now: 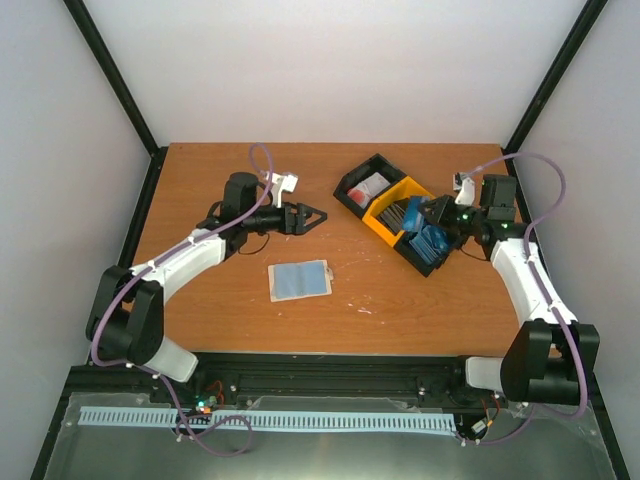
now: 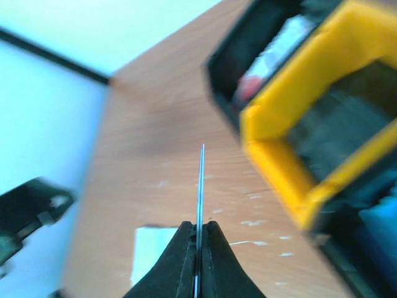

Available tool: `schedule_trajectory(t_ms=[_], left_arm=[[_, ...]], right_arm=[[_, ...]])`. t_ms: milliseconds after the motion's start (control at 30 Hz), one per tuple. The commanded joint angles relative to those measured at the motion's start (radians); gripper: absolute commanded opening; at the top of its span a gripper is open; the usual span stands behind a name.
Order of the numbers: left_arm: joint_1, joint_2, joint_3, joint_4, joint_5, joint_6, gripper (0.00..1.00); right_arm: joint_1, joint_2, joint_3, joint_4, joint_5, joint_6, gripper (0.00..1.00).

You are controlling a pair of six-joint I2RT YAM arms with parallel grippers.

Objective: Put the credit cards into the card holder
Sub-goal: Pick up the credit card from the storage box.

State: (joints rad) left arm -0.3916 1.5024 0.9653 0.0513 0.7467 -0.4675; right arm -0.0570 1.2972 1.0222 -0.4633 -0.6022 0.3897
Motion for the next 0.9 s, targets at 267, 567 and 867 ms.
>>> schedule_trajectory(t_ms=[267,567,867], left_arm=[[-0.016,0.009,0.102,0.129,0.287,-0.192,0.90],[-0.018,-0.049,0.021,0.339,0.354,-0.379,0.77],[-0.032,-0.055,-0.009,0.416,0.367,-0.418,0.51]], right_arm=[[0.226,-0.012,-0.145,0.734,-0.533,0.448,0.03],[0.368,0.046,-0.126,0.892,-0.532,0.494,0.03],[0.448,0.097,-0.098,0.947,-0.473,0.511,0.03]])
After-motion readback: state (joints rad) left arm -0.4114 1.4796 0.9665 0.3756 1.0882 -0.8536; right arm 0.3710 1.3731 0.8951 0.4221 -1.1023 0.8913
